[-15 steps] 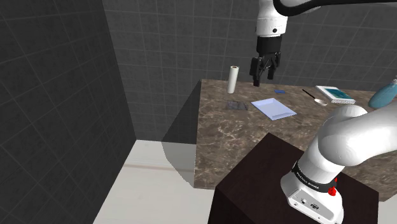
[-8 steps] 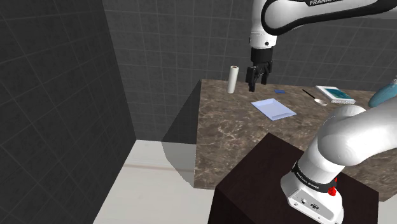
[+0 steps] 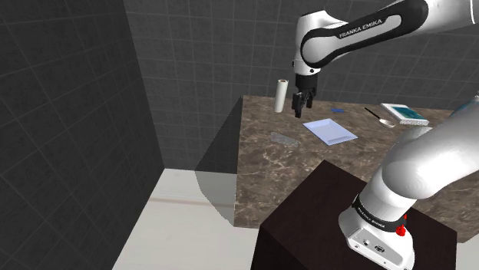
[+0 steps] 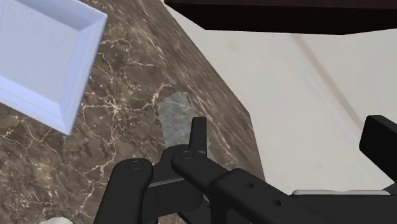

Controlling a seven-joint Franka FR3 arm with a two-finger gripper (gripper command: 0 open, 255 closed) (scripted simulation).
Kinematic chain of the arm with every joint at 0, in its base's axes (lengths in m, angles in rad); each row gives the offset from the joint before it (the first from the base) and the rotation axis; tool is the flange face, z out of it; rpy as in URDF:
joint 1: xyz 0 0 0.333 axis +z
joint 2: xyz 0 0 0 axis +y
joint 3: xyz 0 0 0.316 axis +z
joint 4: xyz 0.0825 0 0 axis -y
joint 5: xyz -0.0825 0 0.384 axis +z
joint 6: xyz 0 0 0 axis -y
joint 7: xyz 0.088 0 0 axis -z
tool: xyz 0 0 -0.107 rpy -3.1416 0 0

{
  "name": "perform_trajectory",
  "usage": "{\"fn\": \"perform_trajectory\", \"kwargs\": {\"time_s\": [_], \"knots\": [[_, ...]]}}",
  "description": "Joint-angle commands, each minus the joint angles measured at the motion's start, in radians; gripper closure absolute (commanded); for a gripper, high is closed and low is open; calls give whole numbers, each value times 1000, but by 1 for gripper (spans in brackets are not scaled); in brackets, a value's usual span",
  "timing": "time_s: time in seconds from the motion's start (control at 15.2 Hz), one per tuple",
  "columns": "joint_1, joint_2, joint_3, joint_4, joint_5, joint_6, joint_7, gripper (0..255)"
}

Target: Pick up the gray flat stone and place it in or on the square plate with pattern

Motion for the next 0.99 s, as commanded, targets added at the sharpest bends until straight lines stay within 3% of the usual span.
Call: {"fn": "perform_trajectory", "kwargs": {"time_s": [0.0, 0.46, 0.92], "knots": [[-6, 69, -22, 5, -22, 75, -34, 0], [-26, 322, -86, 79, -66, 291, -150, 0], [-54, 595, -116, 222, -59, 461, -272, 0]]}}
